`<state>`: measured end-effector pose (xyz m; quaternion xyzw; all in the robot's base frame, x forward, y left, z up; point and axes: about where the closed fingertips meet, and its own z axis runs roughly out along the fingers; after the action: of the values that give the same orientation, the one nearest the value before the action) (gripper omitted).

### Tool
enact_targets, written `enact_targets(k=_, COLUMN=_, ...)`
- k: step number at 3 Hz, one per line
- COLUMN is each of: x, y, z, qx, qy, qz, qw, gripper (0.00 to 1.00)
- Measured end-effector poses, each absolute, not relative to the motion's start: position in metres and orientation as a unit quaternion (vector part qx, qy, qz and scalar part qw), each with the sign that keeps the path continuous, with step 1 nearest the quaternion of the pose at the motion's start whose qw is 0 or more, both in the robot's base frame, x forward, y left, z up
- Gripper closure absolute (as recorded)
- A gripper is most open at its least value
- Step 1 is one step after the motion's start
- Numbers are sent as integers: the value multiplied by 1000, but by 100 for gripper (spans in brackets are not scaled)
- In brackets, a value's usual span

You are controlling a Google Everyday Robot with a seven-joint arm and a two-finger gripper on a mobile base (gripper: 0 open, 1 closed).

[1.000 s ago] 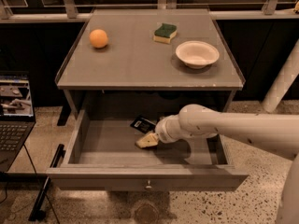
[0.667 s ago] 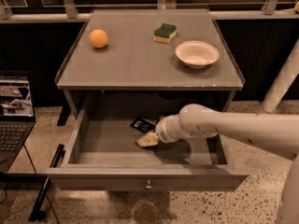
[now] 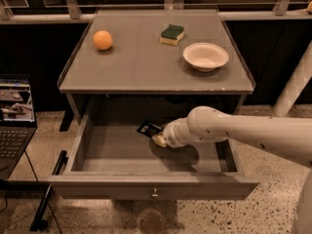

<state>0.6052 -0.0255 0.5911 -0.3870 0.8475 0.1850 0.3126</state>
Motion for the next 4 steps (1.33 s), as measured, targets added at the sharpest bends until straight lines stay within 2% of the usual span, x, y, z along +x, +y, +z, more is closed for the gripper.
enact_targets(k=3, x=579, y=-22, z=649, qx=-408, qy=822, qz=210, qw=337, gripper=100)
enact_targets(k=4, x=553, y=-35, z=696, qx=-415, qy=810, qz=181, qw=371, gripper=100)
